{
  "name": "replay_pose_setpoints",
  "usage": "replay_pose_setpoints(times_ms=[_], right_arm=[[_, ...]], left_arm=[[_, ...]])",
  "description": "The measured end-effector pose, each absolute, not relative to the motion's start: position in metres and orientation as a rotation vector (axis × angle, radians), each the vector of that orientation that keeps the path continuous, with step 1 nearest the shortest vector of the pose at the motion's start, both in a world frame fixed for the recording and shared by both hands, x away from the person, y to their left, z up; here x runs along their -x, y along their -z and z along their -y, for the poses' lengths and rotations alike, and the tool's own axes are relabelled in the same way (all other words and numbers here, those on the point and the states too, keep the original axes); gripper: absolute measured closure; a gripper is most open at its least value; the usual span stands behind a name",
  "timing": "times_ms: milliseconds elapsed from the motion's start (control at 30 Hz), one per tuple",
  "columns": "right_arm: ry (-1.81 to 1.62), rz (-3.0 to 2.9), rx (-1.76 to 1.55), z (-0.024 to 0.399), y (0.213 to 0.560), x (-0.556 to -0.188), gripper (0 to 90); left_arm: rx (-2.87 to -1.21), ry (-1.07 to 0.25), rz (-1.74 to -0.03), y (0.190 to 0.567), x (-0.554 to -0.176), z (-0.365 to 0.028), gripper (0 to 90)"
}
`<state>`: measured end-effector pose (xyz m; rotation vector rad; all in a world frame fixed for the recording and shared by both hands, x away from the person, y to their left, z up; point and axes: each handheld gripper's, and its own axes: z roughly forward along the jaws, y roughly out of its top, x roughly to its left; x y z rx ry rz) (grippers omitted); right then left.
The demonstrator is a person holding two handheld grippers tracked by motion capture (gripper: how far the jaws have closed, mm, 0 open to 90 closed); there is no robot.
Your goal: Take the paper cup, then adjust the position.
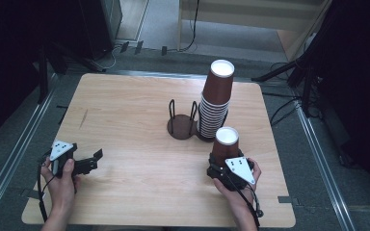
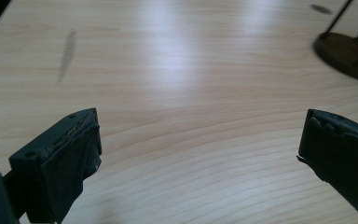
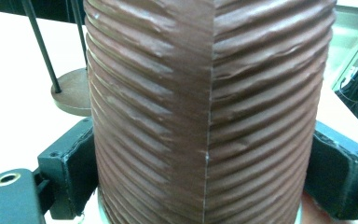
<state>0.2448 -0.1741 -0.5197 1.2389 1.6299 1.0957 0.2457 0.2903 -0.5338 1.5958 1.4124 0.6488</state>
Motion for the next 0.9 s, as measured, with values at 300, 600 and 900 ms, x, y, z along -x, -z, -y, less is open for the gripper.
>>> replay_pose_setpoints(times_ms=[300,600,900], right_arm=[[-1.140,-1.651,-1.232,0.156,0.509,-0.248,10.0],[-1.107,-1.665,-1.156,0.147,0.495,-0.253,10.1],[-1.064,-1.738,-1.082,0.129,0.510,-0.248,10.1]], left_arm=[[-1.637,-0.623,-1.311,0.510,-0.248,-0.254,0.0],[-1.687,-0.583,-1.200,0.494,-0.263,-0.223,0.0],[-1.779,-0.465,-1.023,0.489,-0.261,-0.189,0.0]])
